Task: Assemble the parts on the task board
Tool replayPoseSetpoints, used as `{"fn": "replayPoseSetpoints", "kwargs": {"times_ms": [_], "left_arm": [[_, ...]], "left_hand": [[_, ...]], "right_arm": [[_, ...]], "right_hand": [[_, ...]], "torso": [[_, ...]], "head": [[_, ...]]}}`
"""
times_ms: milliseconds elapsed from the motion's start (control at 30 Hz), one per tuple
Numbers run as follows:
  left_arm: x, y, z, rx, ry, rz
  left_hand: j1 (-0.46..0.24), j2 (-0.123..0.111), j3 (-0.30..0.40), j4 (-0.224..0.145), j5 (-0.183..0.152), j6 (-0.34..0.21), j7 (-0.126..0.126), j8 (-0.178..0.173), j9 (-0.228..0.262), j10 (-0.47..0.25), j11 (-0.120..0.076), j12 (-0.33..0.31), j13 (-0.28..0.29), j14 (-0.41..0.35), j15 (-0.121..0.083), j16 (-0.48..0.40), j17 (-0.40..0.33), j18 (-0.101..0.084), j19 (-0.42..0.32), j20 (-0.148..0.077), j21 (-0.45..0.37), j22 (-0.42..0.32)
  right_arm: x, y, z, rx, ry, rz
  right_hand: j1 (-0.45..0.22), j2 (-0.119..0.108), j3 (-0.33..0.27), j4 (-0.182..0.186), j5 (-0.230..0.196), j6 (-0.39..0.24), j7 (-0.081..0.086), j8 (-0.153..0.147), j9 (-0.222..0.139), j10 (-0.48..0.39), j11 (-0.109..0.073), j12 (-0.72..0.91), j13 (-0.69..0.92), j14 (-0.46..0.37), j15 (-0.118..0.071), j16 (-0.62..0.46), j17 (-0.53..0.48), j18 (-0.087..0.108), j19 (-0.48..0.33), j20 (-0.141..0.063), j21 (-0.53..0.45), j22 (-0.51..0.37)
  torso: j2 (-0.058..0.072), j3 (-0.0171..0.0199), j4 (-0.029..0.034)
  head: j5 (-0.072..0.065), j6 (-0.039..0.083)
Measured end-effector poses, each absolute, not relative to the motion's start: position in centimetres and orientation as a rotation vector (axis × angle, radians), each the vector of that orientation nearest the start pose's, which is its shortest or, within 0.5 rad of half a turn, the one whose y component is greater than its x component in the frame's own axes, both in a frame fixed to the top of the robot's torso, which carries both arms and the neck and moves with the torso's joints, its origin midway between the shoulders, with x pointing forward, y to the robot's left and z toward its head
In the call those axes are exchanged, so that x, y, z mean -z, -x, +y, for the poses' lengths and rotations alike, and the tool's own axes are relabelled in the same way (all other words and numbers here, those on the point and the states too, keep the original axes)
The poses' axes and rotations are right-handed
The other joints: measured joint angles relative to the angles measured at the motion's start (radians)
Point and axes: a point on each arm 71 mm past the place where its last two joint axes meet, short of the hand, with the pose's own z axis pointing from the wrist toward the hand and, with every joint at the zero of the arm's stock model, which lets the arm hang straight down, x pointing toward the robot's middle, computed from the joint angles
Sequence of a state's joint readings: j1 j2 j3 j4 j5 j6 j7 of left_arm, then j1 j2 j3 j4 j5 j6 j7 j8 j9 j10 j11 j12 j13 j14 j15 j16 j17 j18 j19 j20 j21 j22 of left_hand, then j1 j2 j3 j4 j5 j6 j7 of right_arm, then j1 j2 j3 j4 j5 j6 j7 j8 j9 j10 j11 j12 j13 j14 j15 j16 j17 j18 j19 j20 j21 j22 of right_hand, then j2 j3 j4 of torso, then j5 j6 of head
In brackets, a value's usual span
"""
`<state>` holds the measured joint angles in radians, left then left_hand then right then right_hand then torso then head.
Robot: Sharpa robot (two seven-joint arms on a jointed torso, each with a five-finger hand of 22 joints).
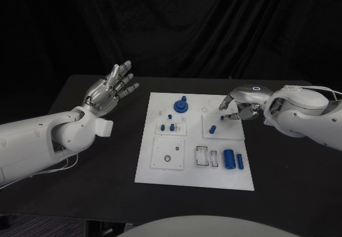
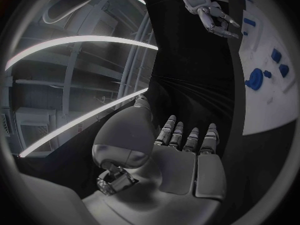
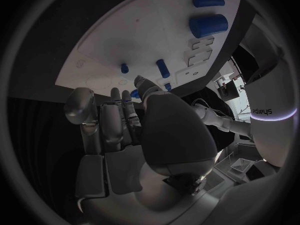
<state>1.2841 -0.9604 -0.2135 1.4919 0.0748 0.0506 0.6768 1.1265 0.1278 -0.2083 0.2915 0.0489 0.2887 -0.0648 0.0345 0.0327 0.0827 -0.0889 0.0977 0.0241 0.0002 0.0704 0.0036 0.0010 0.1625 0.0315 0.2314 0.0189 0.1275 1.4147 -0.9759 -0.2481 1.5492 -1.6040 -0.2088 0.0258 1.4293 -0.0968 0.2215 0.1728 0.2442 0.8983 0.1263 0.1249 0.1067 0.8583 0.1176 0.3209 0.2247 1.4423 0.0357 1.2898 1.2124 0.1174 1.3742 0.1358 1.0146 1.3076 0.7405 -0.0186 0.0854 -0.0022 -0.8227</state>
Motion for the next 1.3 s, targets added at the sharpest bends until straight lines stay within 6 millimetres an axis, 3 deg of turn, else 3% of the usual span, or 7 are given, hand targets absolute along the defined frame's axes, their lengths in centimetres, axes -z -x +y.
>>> {"fn": "replayPoseSetpoints", "kwargs": {"times_ms": [233, 400, 467, 767, 1033, 1167, 1300], "left_arm": [[17.7, -46.7, 26.4, 1.908, 1.043, 1.293], [17.7, -46.3, 26.4, 1.92, 1.055, 1.288], [17.6, -46.2, 26.4, 1.922, 1.059, 1.286], [17.5, -45.7, 26.5, 1.933, 1.076, 1.28], [17.4, -45.5, 26.5, 1.938, 1.082, 1.277], [17.4, -45.5, 26.5, 1.938, 1.086, 1.274], [17.4, -45.6, 26.6, 1.937, 1.089, 1.272]], "left_hand": [[-0.003, 0.034, -0.044, 0.001, 0.0, -0.035, -0.035, 0.0, -0.002, -0.029, -0.029, -0.038, -0.007, 0.0, -0.03, 0.0, 0.0, 0.0, -0.021, -0.047, -0.004, -0.056], [0.001, 0.051, -0.07, 0.0, 0.0, -0.035, -0.035, 0.0, -0.002, -0.033, -0.033, -0.045, -0.007, -0.001, -0.101, 0.0, 0.0, 0.016, -0.027, -0.185, -0.009, -0.086], [0.001, 0.051, -0.07, 0.0, 0.0, -0.037, -0.033, 0.0, -0.002, -0.033, -0.033, -0.049, -0.008, -0.001, -0.101, 0.0, 0.0, 0.016, -0.027, -0.199, -0.009, -0.089], [0.014, 0.057, -0.076, -0.006, 0.0, -0.039, -0.032, 0.0, -0.002, -0.033, -0.033, -0.049, -0.008, -0.001, -0.101, 0.0, 0.0, 0.016, -0.027, -0.198, -0.009, -0.09], [0.053, 0.049, -0.083, -0.015, 0.029, -0.048, -0.041, 0.0, -0.002, -0.035, -0.056, -0.06, -0.009, 0.0, -0.076, 0.0, 0.0, 0.016, -0.027, -0.073, -0.009, -0.094], [0.061, 0.05, -0.082, -0.024, 0.041, -0.048, -0.04, 0.0, -0.002, -0.035, -0.056, -0.06, -0.009, 0.0, -0.045, 0.0, 0.001, 0.016, -0.025, -0.047, -0.009, -0.094], [0.061, 0.05, -0.082, -0.024, 0.049, -0.048, -0.04, 0.0, -0.002, -0.035, -0.056, -0.06, -0.009, 0.0, -0.057, 0.0, 0.001, 0.016, -0.025, -0.047, -0.009, -0.094]], "right_arm": [[16.7, -48.0, -25.2, -0.489, 0.488, 1.706], [17.1, -48.2, -25.1, -0.488, 0.489, 1.71], [17.1, -48.3, -25.1, -0.488, 0.49, 1.71], [17.7, -48.4, -24.8, -0.492, 0.492, 1.714], [18.1, -48.5, -24.6, -0.495, 0.492, 1.717], [18.3, -48.5, -24.6, -0.496, 0.492, 1.72], [18.6, -48.5, -24.6, -0.495, 0.491, 1.724]], "right_hand": [[0.008, 0.0, 0.008, -0.008, 0.019, 0.01, 0.01, 0.0, 0.001, 0.018, 0.0, -0.004, -0.008, 0.002, -0.002, 0.0, -0.001, 0.0, 0.0, 0.0, 0.001, 0.0], [0.008, 0.0, 0.01, -0.01, 0.022, 0.014, 0.014, 0.0, 0.002, 0.026, -0.002, -0.008, -0.012, 0.004, -0.004, 0.0, -0.001, 0.0, 0.004, -0.004, 0.004, 0.0], [0.008, 0.0, 0.01, -0.01, 0.022, 0.015, 0.015, 0.0, 0.002, 0.026, -0.002, -0.008, -0.013, 0.004, -0.004, 0.0, -0.001, 0.0, 0.004, -0.004, 0.004, 0.0], [0.025, -0.002, 0.03, -0.022, 0.031, 0.036, 0.021, 0.01, 0.011, 0.046, -0.007, -0.016, -0.027, 0.004, -0.004, 0.0, -0.002, 0.0, 0.004, -0.004, 0.004, 0.0], [0.032, -0.006, 0.056, -0.029, 0.062, 0.043, 0.021, 0.01, 0.016, 0.071, -0.009, -0.031, -0.043, 0.007, -0.007, 0.0, -0.001, 0.0, 0.007, -0.007, 0.01, 0.0], [0.036, -0.01, 0.076, -0.034, 0.082, 0.052, 0.024, 0.01, 0.02, 0.088, -0.009, -0.044, -0.054, 0.007, -0.007, 0.0, -0.001, 0.0, 0.011, -0.011, 0.01, 0.0], [0.038, -0.012, 0.093, -0.043, 0.104, 0.053, 0.025, 0.01, 0.022, 0.098, -0.012, -0.05, -0.065, 0.011, -0.011, 0.0, -0.001, 0.0, 0.011, -0.011, 0.014, 0.0]], "torso": [[0.001, -0.0006, 0.0], [0.001, -0.0005, -0.0007], [0.001, -0.0006, -0.0007], [0.0, -0.0014, -0.0017], [-0.001, -0.0018, -0.0014], [0.0, -0.002, -0.0009], [0.0, -0.002, -0.0006]], "head": [[-0.002, -0.002], [-0.002, -0.005], [-0.003, -0.005], [-0.002, -0.01], [-0.001, -0.015], [0.001, -0.015], [0.002, -0.017]]}}
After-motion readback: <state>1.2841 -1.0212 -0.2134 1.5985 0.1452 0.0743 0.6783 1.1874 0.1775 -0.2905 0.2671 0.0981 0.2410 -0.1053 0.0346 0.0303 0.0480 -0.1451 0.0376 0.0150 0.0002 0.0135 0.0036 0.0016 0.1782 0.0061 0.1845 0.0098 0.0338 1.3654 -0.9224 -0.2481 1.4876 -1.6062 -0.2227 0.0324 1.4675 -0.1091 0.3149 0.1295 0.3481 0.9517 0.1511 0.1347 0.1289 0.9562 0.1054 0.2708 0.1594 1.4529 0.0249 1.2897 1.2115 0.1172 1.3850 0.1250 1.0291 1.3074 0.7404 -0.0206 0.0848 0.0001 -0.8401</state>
